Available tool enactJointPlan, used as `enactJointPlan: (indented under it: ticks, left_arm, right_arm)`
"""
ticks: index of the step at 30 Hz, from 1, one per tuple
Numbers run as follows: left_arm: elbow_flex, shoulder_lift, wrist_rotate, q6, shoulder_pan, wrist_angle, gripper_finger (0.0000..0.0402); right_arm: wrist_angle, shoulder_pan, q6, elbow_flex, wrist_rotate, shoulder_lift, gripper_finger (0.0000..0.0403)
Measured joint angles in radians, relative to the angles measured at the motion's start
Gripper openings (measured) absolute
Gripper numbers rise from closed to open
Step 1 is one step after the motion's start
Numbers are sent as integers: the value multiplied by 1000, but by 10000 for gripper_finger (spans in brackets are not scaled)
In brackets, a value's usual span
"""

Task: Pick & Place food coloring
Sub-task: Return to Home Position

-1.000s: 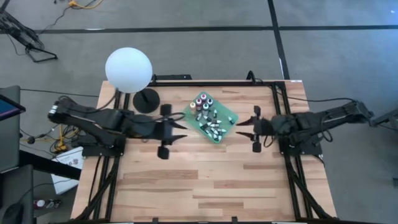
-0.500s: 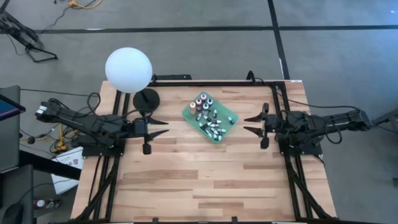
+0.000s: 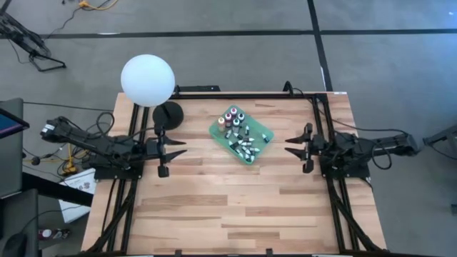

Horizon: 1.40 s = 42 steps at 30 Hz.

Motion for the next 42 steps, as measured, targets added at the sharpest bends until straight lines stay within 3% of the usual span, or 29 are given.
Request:
enactJointPlan:
  ticks: [10, 15, 20, 24, 28, 35, 42]
  left_arm:
    - [-97, -104, 1, -13, 0, 19, 107]
    - [-151, -156, 10, -6, 0, 50, 107]
    - [-229, -212, 16, 33, 1, 140, 107]
    - [-273, -257, 61, 54, 1, 177, 107]
    - [-293, -293, 62, 60, 1, 172, 107]
    - [-337, -352, 55, 52, 2, 166, 107]
    - [-340, -361, 42, 29, 2, 127, 107]
  right_arm:
    - [-49, 0, -48, -59, -14, -160, 134]
    - [-85, 0, -66, -59, -84, -206, 132]
    - [-90, -1, -102, -59, -102, -205, 115]
    - [-90, -15, -117, -59, -180, -205, 94]
    - [-111, -65, -126, -59, -203, -205, 73]
    - [-107, -168, -91, -73, -352, -205, 56]
    - [-18, -212, -45, -133, -349, -205, 54]
